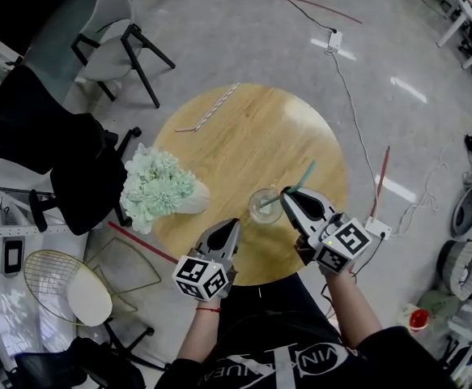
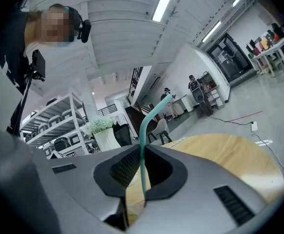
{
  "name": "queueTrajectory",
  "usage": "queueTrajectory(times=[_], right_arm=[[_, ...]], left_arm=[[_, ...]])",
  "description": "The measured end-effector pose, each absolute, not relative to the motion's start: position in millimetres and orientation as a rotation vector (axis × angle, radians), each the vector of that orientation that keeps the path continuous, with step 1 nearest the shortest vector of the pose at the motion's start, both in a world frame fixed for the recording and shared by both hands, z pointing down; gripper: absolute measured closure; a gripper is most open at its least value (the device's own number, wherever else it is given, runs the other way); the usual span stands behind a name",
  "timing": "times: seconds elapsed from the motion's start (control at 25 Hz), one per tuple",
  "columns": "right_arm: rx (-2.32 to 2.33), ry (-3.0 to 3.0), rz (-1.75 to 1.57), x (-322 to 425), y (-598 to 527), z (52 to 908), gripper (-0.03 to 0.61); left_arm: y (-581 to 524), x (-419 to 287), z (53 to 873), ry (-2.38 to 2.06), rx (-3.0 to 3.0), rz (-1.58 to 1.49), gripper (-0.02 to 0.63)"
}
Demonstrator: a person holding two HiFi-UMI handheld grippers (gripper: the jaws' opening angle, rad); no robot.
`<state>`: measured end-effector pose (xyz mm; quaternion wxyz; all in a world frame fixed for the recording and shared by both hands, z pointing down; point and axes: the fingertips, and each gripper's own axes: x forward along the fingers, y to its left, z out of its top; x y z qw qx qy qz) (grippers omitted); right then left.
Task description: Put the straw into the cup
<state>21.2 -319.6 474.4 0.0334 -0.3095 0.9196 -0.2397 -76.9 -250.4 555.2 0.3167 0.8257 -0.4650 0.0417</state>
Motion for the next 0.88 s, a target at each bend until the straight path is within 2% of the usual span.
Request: queueTrajectory(times=[0.88], right_arm=[[-1.021, 2.736, -0.815, 23.9, -329.2, 502.0, 0.555]], left_arm=[[-259.5, -78.6, 572.3, -1.183, 2.157, 0.063, 0.606]])
